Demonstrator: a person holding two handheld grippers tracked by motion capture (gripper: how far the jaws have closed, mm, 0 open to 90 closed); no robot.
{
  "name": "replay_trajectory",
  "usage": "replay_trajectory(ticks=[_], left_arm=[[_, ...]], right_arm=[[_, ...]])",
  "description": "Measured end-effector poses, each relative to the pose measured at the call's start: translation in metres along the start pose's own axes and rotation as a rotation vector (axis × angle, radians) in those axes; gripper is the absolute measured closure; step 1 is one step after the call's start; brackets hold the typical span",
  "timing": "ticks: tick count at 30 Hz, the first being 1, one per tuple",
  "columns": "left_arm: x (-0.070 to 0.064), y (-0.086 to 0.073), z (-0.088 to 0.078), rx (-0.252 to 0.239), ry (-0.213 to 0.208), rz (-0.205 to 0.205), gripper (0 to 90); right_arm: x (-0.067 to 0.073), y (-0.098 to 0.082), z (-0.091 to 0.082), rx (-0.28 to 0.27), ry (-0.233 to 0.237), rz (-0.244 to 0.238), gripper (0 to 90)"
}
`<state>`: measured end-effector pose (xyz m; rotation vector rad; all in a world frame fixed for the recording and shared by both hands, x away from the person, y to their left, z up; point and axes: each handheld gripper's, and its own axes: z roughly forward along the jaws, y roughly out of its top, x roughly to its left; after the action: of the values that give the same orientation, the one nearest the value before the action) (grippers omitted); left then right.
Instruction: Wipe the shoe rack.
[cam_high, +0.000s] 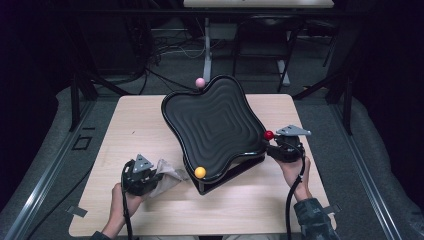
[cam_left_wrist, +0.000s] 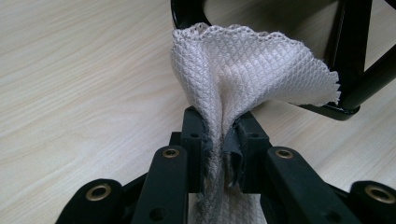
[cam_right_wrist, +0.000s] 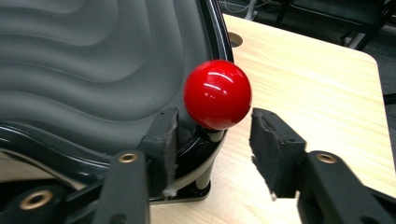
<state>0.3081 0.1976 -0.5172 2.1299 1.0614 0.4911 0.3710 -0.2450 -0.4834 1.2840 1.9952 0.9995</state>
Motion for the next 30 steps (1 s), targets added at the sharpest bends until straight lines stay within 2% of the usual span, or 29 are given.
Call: replay_trajectory(ticks=[2, 5, 7, 11, 13, 16, 17, 24, 26, 30], left_arm=[[0.0, -0.001, -0.001, 0.0, -0.001, 0.005, 76.7], [0.0, -0.003, -0.001, 0.003, -0.004, 0.005, 76.7], [0.0, -0.003, -0.002, 0.003, -0.008, 0.006, 76.7], [-0.002, -0.002, -0.003, -0.001, -0.012, 0.01, 76.7], [-0.003, -0.002, -0.003, -0.002, -0.011, 0.013, 76.7], [-0.003, -0.002, -0.002, 0.0, -0.018, 0.016, 76.7], [-0.004, -0.002, -0.002, -0.001, -0.02, 0.016, 76.7], [-0.005, -0.001, -0.001, -0.002, -0.024, 0.021, 76.6], [-0.005, -0.001, -0.001, -0.007, -0.024, 0.021, 76.6], [-0.006, 0.0, 0.0, -0.011, -0.027, 0.024, 76.5]], right_arm=[[0.003, 0.002, -0.005, -0.013, -0.009, -0.009, 49.0], [0.009, 0.004, -0.013, -0.004, -0.019, -0.028, 51.4], [0.013, 0.004, -0.017, -0.014, -0.05, -0.042, 55.9], [0.016, 0.006, -0.019, -0.014, -0.073, -0.053, 64.5], [0.016, 0.006, -0.02, -0.012, -0.062, -0.059, 67.8], [0.018, 0.006, -0.02, -0.002, -0.019, -0.06, 69.3], [0.02, 0.006, -0.017, 0.003, 0.014, -0.064, 69.1], [0.013, 0.005, -0.005, 0.011, 0.025, -0.048, 66.8], [0.007, 0.003, -0.001, -0.007, 0.002, -0.029, 65.7], [-0.005, 0.001, 0.001, 0.008, 0.022, 0.01, 59.5]])
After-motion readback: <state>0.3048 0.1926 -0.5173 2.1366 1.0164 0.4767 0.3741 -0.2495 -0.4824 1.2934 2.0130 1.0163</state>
